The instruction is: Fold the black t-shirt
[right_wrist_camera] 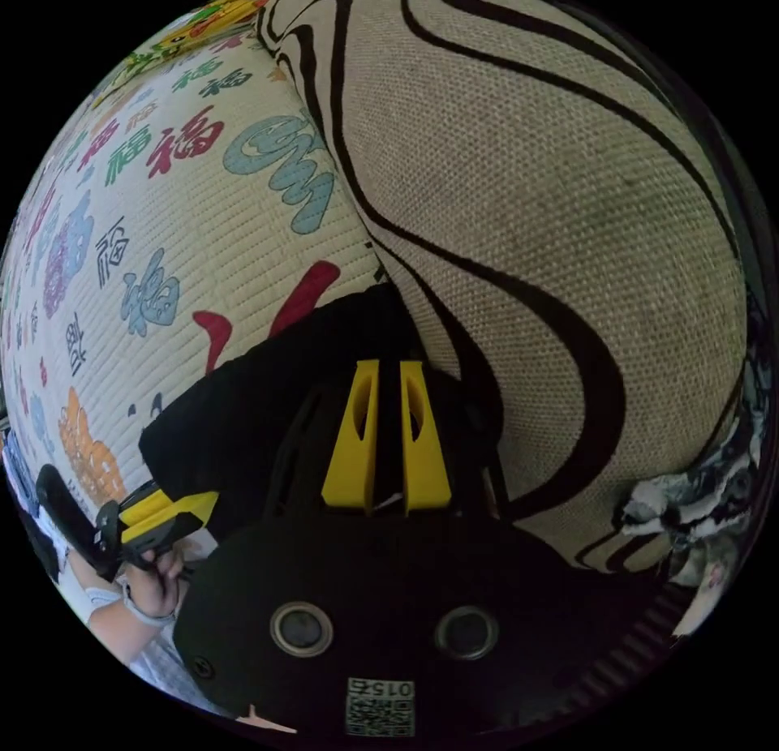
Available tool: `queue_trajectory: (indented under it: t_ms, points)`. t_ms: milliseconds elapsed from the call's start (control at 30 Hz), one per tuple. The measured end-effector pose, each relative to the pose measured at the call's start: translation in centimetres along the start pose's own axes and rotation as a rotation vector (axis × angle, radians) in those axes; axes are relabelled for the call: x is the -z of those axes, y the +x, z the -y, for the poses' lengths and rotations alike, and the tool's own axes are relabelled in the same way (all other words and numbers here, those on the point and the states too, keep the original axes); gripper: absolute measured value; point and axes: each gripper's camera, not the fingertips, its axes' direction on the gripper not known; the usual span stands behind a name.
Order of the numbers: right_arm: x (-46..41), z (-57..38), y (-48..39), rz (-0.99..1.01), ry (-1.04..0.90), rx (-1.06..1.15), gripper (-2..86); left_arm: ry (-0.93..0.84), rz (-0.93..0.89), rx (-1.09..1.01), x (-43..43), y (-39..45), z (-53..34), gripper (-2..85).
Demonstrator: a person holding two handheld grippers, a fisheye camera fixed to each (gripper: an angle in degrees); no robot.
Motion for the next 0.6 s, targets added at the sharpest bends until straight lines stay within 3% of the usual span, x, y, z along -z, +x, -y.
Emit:
queue_trajectory:
  t_ms: [167, 267, 467, 600]
  points:
    - [4.7, -4.0, -1.7, -0.056, 0.175, -0.154, 6.4, -0.008, 0.030, -0.045, 4.1, 3.2, -3.1, 5.9]
    - [8.9, -7.4, -4.6, 0.064, 0.316, -0.155, 6.2, 0.024, 0.024, -0.099, 9.6, 5.7, -7.0, 6.2]
    - [16.4, -18.0, -16.6, 0.274, 0.548, 0.147, 6.6, 0.056, 0.137, -0.244, 26.3, 9.7, -20.6, 7.8]
    - [18.8, -27.7, -26.3, 0.453, 0.613, 0.339, 6.7, 0.163, 0.415, -0.212, 41.6, 11.7, -32.7, 9.5]
